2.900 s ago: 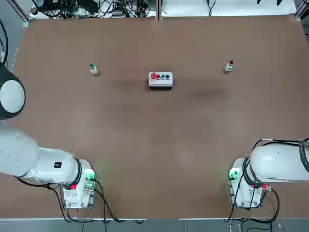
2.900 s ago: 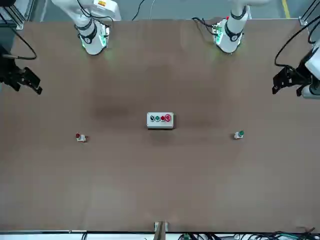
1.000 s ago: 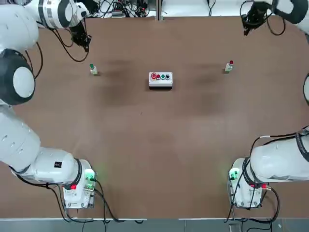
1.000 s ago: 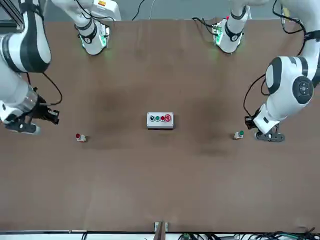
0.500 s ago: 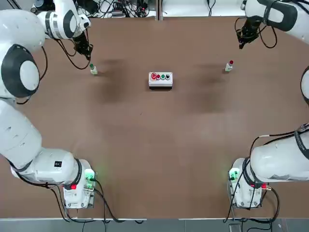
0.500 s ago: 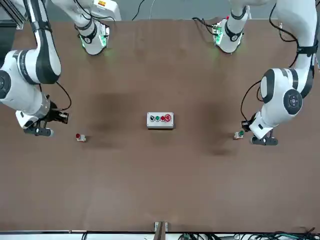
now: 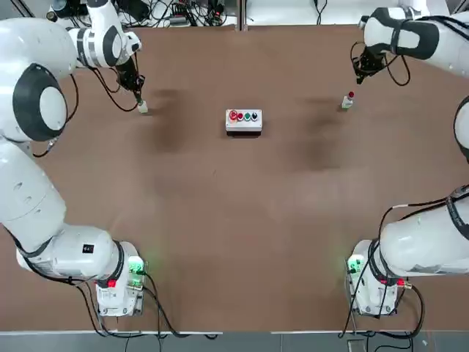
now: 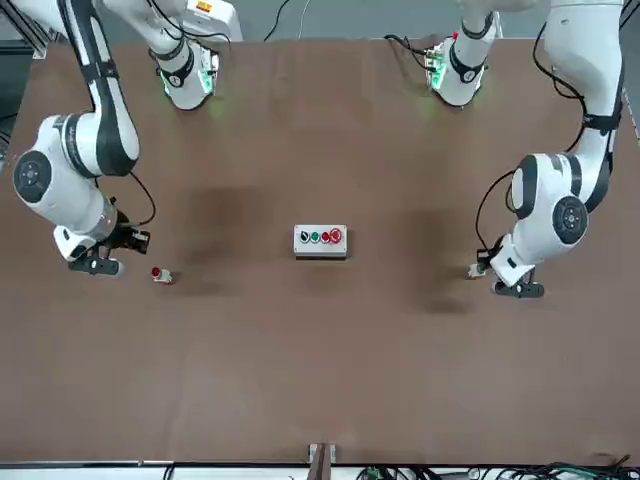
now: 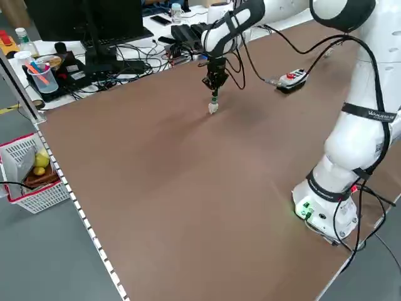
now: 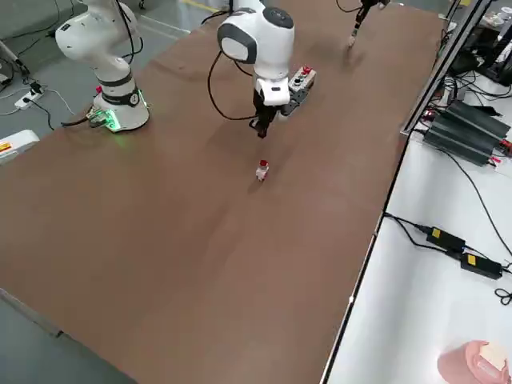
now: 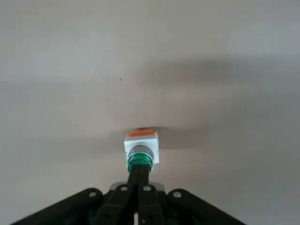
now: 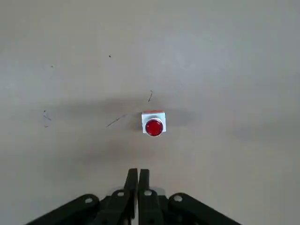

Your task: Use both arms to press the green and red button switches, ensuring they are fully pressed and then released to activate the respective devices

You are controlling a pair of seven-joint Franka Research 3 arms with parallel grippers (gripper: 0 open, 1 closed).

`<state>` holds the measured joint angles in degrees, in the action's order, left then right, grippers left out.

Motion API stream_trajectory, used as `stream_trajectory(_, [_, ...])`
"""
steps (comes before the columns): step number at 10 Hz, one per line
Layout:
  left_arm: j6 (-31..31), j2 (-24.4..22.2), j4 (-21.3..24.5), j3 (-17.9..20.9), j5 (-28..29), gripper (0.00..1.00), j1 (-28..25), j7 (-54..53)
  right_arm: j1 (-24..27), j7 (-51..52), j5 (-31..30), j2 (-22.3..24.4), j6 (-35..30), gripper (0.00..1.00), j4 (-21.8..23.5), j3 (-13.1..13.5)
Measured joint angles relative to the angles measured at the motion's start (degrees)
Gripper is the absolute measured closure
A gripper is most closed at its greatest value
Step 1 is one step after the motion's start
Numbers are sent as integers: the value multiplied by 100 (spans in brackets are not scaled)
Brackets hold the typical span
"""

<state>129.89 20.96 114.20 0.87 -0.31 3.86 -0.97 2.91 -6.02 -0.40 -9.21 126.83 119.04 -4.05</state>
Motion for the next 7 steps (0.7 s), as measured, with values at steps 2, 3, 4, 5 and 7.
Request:
stream_trajectory(2, [0,2,7,0,0,99,0,0,-16,25,-3,-97,179,93,84,-2])
stream_trajectory(3, [0,3,21,1,0,99,-2,0,-24,28,-4,-165,205,93,90,-5])
stream_trajectory(4, [0,5,30,3,0,99,-23,6,-27,29,-4,-248,209,93,97,-5])
stream_trajectory(5, [3,12,33,4,0,99,-77,6,-27,59,-5,-319,163,93,105,-4])
stream_trajectory(7, [69,42,50,4,0,99,-126,6,-26,140,-6,-357,-20,93,123,-1])
